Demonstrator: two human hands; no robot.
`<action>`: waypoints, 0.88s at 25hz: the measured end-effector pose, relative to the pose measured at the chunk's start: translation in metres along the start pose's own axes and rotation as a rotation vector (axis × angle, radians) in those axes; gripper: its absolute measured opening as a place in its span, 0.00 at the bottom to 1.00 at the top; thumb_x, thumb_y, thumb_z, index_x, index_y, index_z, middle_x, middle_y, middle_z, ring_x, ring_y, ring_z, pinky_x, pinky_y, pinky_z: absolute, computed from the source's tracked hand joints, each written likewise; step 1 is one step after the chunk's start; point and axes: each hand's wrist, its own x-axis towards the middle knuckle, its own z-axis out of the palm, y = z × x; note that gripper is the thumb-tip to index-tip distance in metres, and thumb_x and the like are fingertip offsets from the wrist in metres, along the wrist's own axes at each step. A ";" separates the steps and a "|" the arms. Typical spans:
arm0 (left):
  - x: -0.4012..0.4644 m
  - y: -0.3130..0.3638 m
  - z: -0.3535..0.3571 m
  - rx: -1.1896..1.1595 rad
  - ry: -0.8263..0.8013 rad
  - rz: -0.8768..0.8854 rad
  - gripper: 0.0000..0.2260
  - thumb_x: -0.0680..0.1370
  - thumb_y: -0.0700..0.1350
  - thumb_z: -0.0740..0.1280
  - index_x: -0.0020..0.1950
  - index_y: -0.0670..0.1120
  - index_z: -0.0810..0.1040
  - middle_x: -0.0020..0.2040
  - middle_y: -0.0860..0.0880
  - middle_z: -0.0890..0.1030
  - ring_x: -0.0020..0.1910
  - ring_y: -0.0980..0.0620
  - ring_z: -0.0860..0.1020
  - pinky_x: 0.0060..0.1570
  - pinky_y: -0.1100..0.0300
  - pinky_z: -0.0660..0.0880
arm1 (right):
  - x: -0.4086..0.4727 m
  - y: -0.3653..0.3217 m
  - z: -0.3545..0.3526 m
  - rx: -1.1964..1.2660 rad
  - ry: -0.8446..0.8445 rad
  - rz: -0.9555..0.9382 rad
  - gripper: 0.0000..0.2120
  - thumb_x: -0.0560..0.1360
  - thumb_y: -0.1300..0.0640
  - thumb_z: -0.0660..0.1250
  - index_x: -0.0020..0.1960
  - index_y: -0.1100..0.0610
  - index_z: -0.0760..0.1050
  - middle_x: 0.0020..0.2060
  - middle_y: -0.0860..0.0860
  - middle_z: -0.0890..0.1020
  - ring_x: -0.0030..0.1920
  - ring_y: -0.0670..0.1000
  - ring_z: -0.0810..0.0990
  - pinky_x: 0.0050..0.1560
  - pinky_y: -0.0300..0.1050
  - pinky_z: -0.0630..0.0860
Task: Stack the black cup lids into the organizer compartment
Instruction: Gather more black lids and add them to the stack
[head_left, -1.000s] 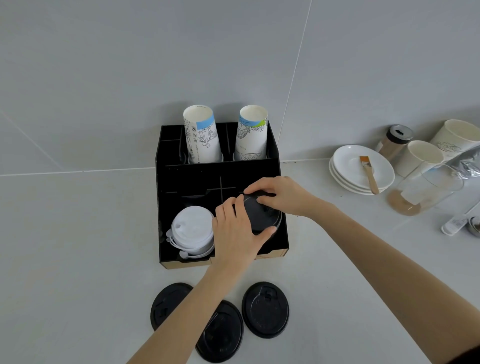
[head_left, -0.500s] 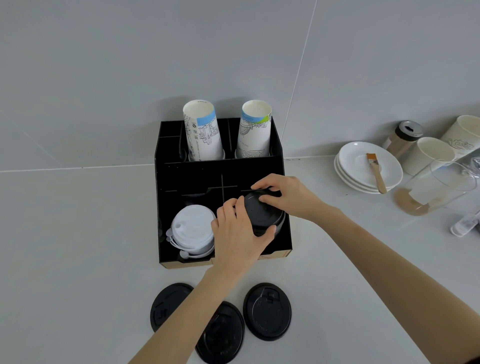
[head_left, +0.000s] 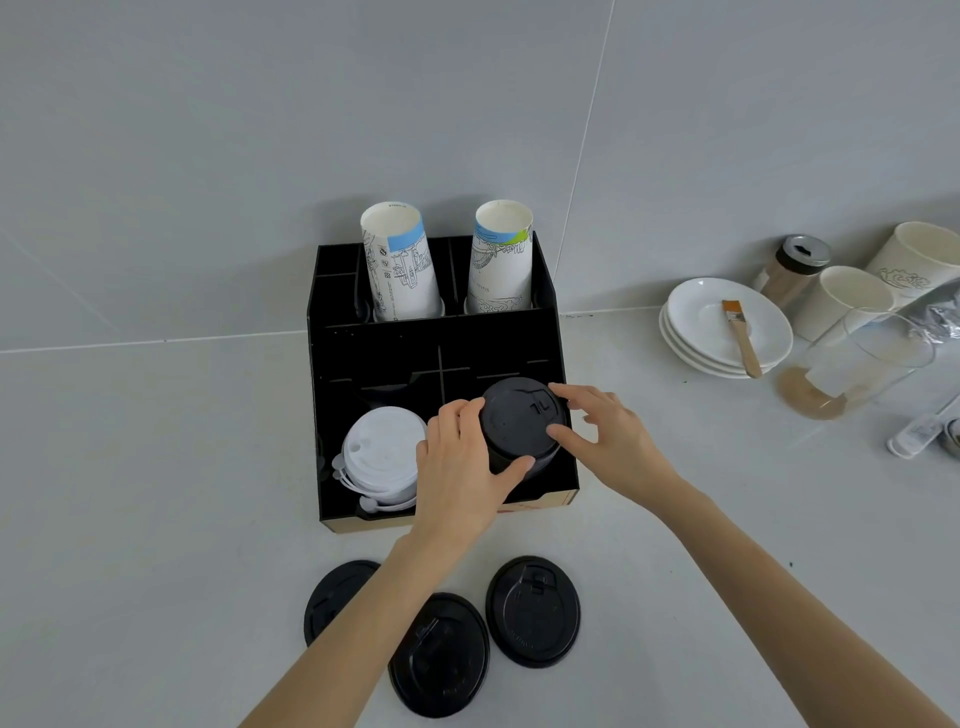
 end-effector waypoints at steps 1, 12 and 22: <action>0.000 0.000 0.000 -0.001 0.011 0.000 0.30 0.69 0.54 0.68 0.65 0.44 0.62 0.64 0.43 0.67 0.63 0.45 0.65 0.57 0.52 0.65 | 0.002 0.000 0.001 0.004 0.004 -0.005 0.20 0.74 0.55 0.62 0.66 0.52 0.65 0.60 0.50 0.75 0.57 0.48 0.69 0.59 0.41 0.66; 0.002 0.000 0.003 -0.012 0.018 -0.035 0.27 0.70 0.54 0.68 0.62 0.42 0.63 0.62 0.43 0.69 0.60 0.45 0.67 0.54 0.52 0.67 | 0.012 0.002 0.010 -0.073 0.053 -0.046 0.19 0.76 0.57 0.59 0.67 0.55 0.64 0.58 0.54 0.77 0.56 0.51 0.68 0.49 0.32 0.60; -0.017 -0.008 -0.011 -0.019 -0.048 -0.047 0.28 0.73 0.53 0.65 0.67 0.43 0.59 0.67 0.44 0.67 0.65 0.45 0.65 0.61 0.50 0.63 | -0.017 -0.008 0.006 -0.035 0.127 -0.020 0.21 0.76 0.55 0.58 0.68 0.53 0.61 0.65 0.52 0.71 0.64 0.53 0.67 0.60 0.44 0.65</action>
